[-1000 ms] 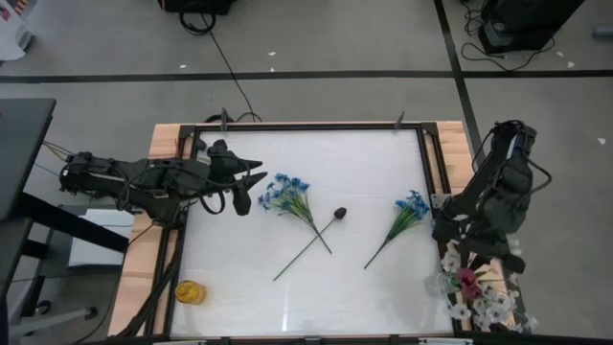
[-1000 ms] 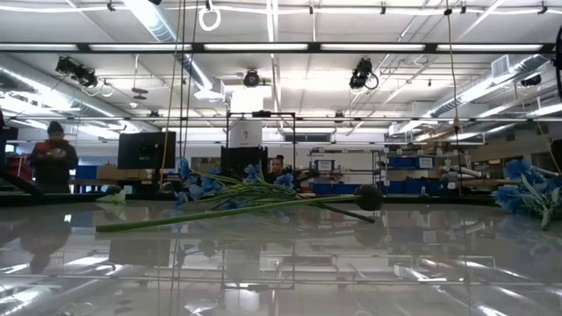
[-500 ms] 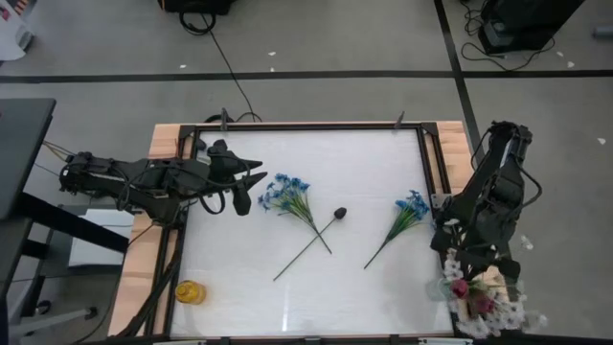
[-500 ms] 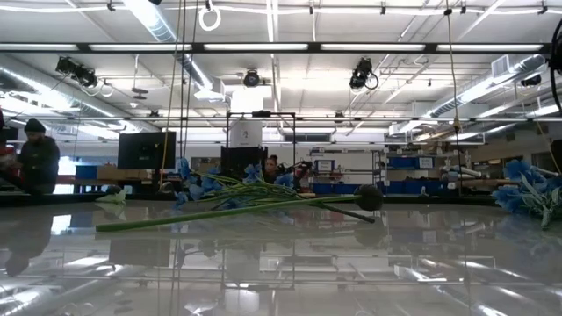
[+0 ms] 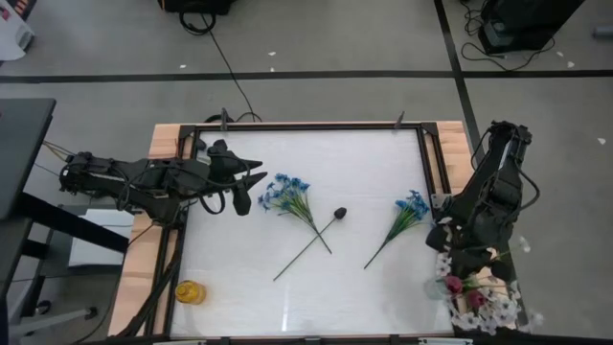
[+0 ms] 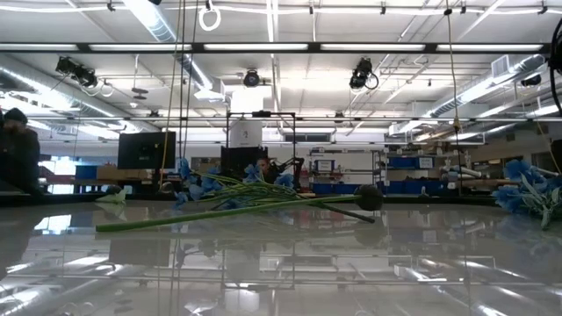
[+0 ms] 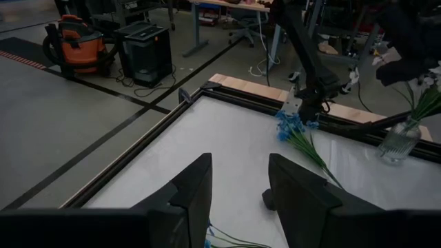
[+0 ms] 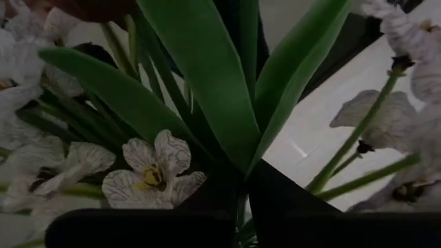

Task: Sort flowers into vase by color
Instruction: Put the red tulip into the transparent vase

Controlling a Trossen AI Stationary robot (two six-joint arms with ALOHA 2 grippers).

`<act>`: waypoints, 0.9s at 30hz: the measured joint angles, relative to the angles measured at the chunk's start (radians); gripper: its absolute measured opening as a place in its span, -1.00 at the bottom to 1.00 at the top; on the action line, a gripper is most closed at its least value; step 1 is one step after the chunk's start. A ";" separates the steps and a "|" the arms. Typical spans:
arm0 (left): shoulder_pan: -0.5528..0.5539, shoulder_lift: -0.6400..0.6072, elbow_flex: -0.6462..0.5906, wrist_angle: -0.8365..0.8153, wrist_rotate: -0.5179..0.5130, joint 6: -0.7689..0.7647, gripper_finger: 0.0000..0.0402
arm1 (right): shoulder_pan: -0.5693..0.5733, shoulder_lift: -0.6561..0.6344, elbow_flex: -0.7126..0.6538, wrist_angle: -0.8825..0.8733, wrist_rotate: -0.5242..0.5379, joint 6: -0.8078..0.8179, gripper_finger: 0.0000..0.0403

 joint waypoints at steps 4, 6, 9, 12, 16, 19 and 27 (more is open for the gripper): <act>0.000 0.000 0.000 0.000 0.000 0.000 -0.26 | 0.000 0.003 0.000 -0.001 0.063 -0.033 -0.81; 0.000 0.000 0.000 0.000 0.000 0.000 -0.26 | 0.000 0.003 0.000 -0.006 0.096 -0.049 -0.81; 0.000 0.000 0.000 0.000 0.000 0.000 -0.26 | -0.007 0.003 0.000 -0.005 0.130 -0.072 -0.81; 0.000 0.000 0.000 0.000 0.000 0.000 -0.26 | -0.026 0.003 0.000 -0.005 0.155 -0.091 -0.80; 0.000 0.000 0.000 0.000 0.000 0.000 -0.26 | -0.067 0.009 0.001 0.000 0.164 -0.105 -0.80; 0.000 0.000 0.000 0.000 0.000 0.000 -0.26 | -0.092 0.019 0.002 0.001 0.158 -0.080 -0.77; 0.000 0.000 0.000 0.000 0.000 0.000 -0.26 | -0.103 0.004 0.026 0.023 0.127 -0.023 -0.47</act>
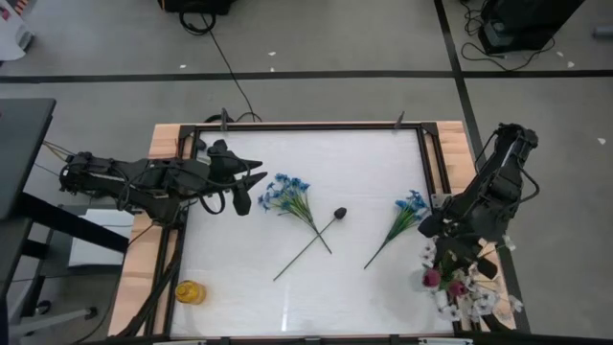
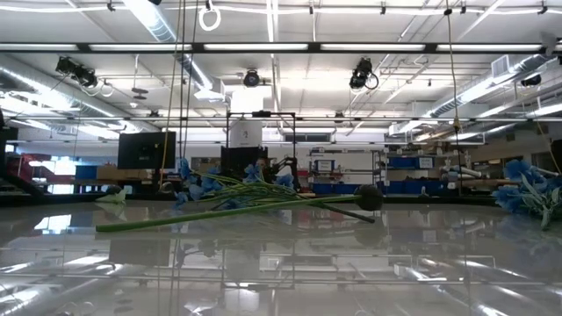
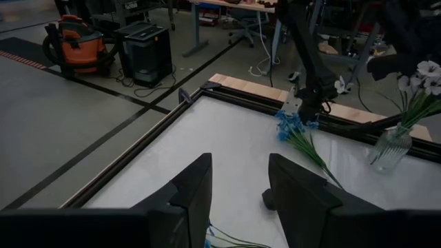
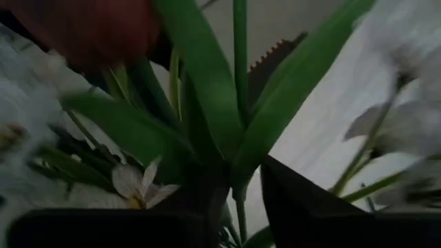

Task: Sort flowers into vase by color
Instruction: Put the red tulip into the transparent vase, then put the left blue flowers into the yellow vase

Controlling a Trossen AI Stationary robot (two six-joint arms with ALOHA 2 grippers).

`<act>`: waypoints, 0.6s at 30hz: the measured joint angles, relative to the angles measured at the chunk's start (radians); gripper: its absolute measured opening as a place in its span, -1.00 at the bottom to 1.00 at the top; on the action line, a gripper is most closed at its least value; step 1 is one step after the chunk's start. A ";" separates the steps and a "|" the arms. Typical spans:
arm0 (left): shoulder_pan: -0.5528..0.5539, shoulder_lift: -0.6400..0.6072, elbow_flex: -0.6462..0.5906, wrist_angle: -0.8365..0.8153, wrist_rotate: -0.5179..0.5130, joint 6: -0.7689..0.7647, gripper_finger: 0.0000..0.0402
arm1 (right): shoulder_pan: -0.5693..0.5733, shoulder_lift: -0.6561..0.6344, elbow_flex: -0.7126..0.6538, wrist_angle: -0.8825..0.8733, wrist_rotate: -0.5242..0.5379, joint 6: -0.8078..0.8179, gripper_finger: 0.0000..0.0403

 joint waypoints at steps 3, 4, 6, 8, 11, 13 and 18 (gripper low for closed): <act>0.000 0.000 0.000 0.000 0.000 0.000 -0.26 | 0.000 -0.009 0.032 -0.011 0.003 0.004 -0.31; 0.000 0.000 0.000 0.001 0.000 0.000 -0.26 | 0.000 -0.013 0.044 -0.020 0.003 0.008 -0.26; 0.000 0.000 0.000 0.001 0.000 0.000 -0.26 | 0.000 -0.021 0.072 -0.044 0.001 0.023 -0.19; 0.000 0.000 0.000 0.001 0.000 0.000 -0.26 | 0.000 -0.031 0.097 -0.072 -0.001 0.030 -0.15; 0.000 0.000 0.000 0.002 0.000 0.000 -0.26 | 0.000 -0.049 0.124 -0.082 -0.003 0.033 -0.13; 0.000 0.000 0.000 0.003 0.000 0.000 -0.26 | 0.000 -0.059 0.144 -0.075 -0.001 0.034 -0.14; 0.000 0.000 0.000 0.005 0.000 0.000 -0.26 | 0.000 -0.082 0.186 -0.066 0.002 0.069 -0.15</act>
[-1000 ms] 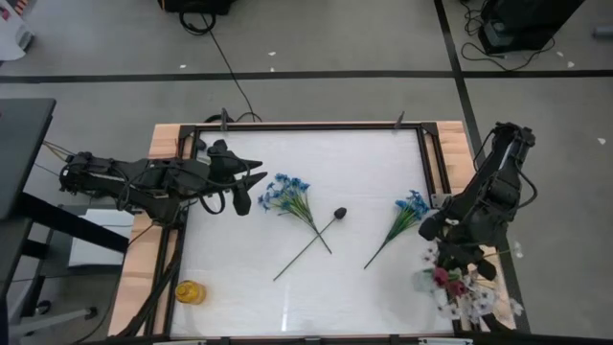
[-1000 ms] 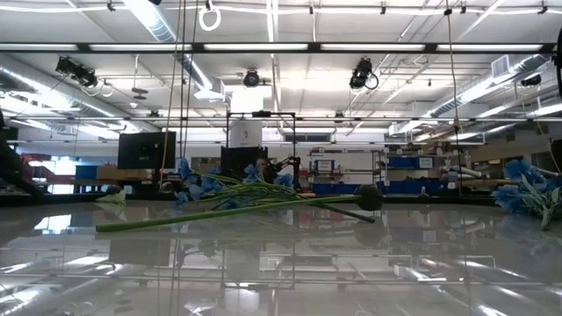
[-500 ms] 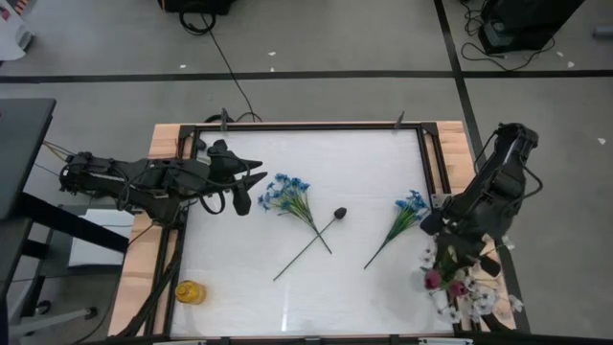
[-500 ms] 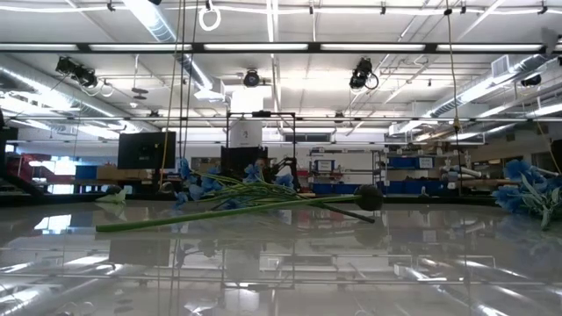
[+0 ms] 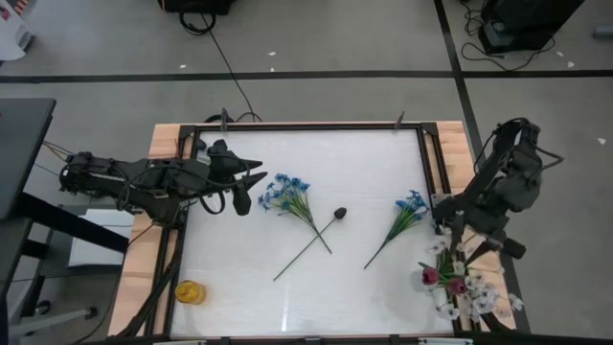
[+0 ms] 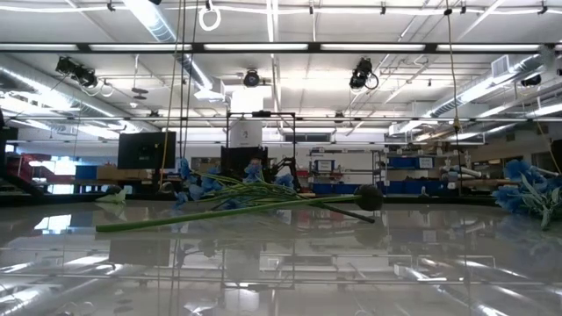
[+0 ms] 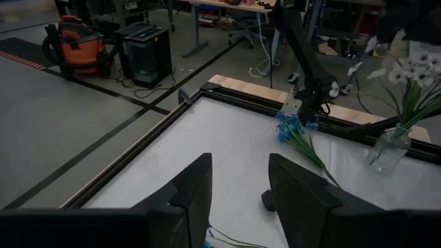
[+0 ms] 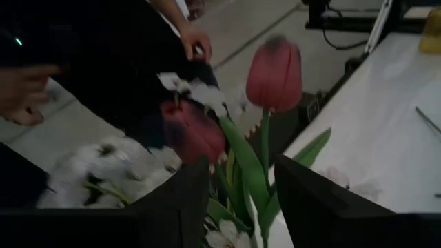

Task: Sort flowers into vase by color
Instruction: Put the left blue flowers into the yellow vase

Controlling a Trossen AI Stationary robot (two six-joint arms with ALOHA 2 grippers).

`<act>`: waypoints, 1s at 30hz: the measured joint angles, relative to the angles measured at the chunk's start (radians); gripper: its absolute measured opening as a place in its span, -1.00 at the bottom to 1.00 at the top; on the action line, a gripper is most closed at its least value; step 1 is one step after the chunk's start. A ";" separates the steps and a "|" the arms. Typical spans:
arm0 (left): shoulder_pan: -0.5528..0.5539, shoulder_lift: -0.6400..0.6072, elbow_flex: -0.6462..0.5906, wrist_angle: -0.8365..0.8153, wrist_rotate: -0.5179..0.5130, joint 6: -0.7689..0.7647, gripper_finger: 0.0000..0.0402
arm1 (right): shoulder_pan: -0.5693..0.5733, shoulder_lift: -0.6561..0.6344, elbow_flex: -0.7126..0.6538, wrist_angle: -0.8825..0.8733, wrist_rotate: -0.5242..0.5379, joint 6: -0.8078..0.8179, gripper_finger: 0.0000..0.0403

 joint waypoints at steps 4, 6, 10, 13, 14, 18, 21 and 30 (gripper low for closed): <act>0.000 0.000 0.000 0.000 0.000 0.000 -0.26 | 0.000 -0.016 0.029 0.035 0.021 0.009 -0.15; 0.000 0.000 0.000 0.001 0.000 0.000 -0.26 | 0.000 -0.024 0.046 0.078 0.080 0.008 -0.15; 0.000 0.000 0.000 0.001 0.000 0.000 -0.26 | -0.001 -0.030 0.086 0.151 0.330 0.002 -0.15; 0.000 0.000 0.000 0.002 0.000 0.000 -0.26 | -0.022 -0.028 0.117 0.124 0.639 0.005 -0.15; 0.000 0.000 0.000 0.001 0.000 0.000 -0.26 | -0.034 -0.029 0.125 0.104 0.737 0.016 -0.15; 0.000 0.000 0.000 0.002 0.000 0.000 -0.26 | -0.102 -0.029 0.139 0.051 0.996 0.150 -0.15; 0.000 0.000 0.000 0.002 0.000 0.000 -0.26 | -0.167 -0.020 0.139 0.051 1.029 0.273 -0.15; 0.001 0.000 0.000 0.020 0.000 0.038 -0.26 | -0.437 0.161 0.139 0.178 0.887 0.314 -0.15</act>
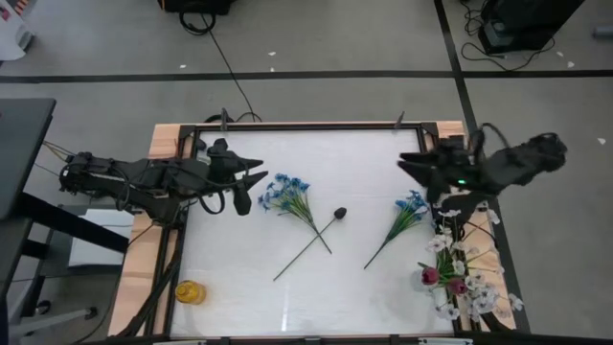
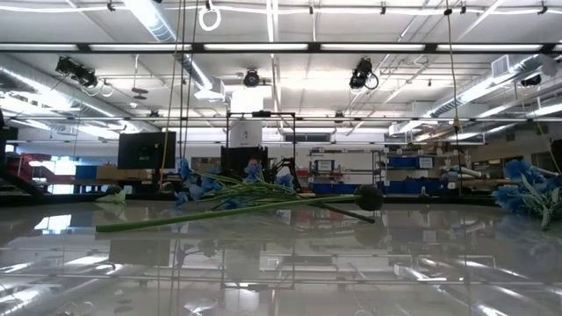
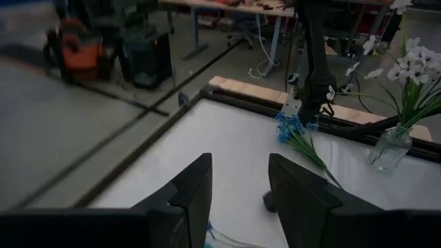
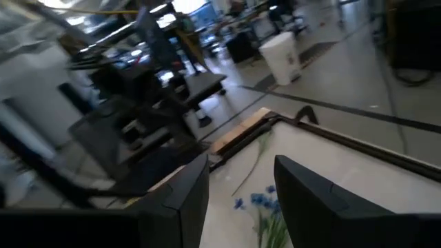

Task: Sort flowers into vase by color
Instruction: Put the left blue flowers into the yellow vase

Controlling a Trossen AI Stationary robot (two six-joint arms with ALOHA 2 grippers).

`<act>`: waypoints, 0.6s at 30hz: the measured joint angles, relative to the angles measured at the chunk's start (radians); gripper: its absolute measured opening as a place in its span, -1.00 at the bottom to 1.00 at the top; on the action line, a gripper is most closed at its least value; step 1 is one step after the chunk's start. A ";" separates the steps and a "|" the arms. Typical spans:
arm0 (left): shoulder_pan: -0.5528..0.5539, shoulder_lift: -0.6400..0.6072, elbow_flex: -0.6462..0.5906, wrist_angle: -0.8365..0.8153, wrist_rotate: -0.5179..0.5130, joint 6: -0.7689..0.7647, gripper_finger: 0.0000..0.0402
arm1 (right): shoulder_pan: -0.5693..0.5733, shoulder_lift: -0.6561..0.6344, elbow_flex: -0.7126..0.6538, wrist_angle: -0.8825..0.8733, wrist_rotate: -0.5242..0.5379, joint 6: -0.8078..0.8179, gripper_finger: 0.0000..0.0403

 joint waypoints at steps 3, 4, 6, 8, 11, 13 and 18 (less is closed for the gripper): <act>0.009 0.000 0.000 0.059 0.000 0.073 -0.26 | -0.128 0.084 0.000 0.062 -0.086 0.029 -0.15; 0.009 0.000 0.000 0.072 0.000 0.084 -0.26 | -0.169 0.112 0.000 0.081 -0.118 0.046 -0.15; 0.009 0.000 0.000 0.090 0.000 0.092 -0.26 | -0.241 0.173 0.000 0.108 -0.183 0.094 -0.15; 0.009 0.000 0.000 0.098 0.000 0.092 -0.26 | -0.303 0.234 -0.001 0.134 -0.246 0.143 -0.15; 0.009 0.000 0.000 0.101 0.000 0.092 -0.26 | -0.386 0.321 -0.001 0.138 -0.334 0.215 -0.15; 0.009 0.000 0.000 0.101 0.000 0.093 -0.26 | -0.439 0.380 -0.001 0.117 -0.374 0.238 -0.17; 0.009 0.000 0.000 0.103 0.000 0.092 -0.26 | -0.554 0.511 -0.001 0.026 -0.402 0.378 -0.27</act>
